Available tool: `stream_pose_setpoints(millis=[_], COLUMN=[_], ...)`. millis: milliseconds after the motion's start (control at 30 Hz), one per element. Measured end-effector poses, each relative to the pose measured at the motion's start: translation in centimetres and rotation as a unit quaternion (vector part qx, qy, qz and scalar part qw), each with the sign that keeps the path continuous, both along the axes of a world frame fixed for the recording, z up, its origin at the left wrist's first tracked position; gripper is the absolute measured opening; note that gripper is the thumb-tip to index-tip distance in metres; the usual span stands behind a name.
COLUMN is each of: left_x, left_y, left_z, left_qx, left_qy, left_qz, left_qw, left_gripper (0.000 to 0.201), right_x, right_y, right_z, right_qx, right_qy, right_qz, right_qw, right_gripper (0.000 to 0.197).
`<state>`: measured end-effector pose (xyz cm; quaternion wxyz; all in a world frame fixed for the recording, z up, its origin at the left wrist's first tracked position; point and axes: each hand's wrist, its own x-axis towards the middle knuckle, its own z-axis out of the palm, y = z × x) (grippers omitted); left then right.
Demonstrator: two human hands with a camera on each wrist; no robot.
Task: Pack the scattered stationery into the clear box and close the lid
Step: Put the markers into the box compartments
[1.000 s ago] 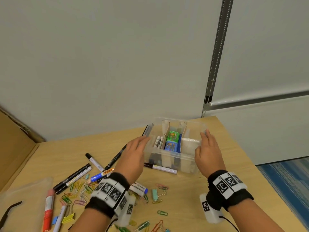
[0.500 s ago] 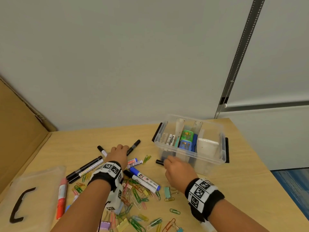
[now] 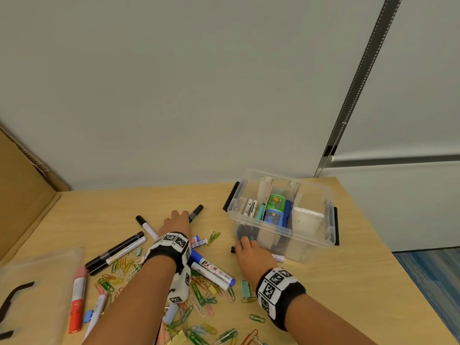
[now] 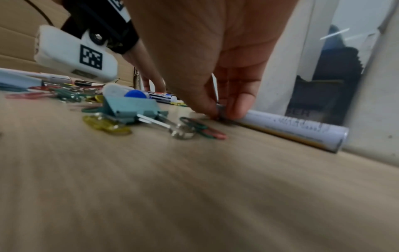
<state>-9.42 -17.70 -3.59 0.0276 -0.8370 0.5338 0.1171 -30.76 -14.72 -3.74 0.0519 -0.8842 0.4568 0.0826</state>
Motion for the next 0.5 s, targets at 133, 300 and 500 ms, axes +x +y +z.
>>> stream_pose_setpoints(millis=[133, 300, 500], left_x=[0.2, 0.7, 0.3], left_y=[0.8, 4.0, 7.4], left_z=[1.0, 2.7, 3.4], left_qx=[-0.09, -0.215, -0.276], left_qy=[0.103, 0.182, 0.221], left_qz=[0.052, 0.06, 0.033], left_qw=[0.989, 0.958, 0.935], left_gripper=[0.056, 0.051, 0.016], right_x=[-0.1, -0.9, -3.3], right_y=[-0.2, 1.0, -0.5], right_z=[0.9, 5.5, 12.8], right_qx=[-0.001, 0.011, -0.074], right_qy=[0.005, -0.177, -0.422], right_qz=[0.012, 0.068, 0.034], right_qw=[1.0, 0.982, 0.903], right_gripper=[0.035, 0.04, 0.026])
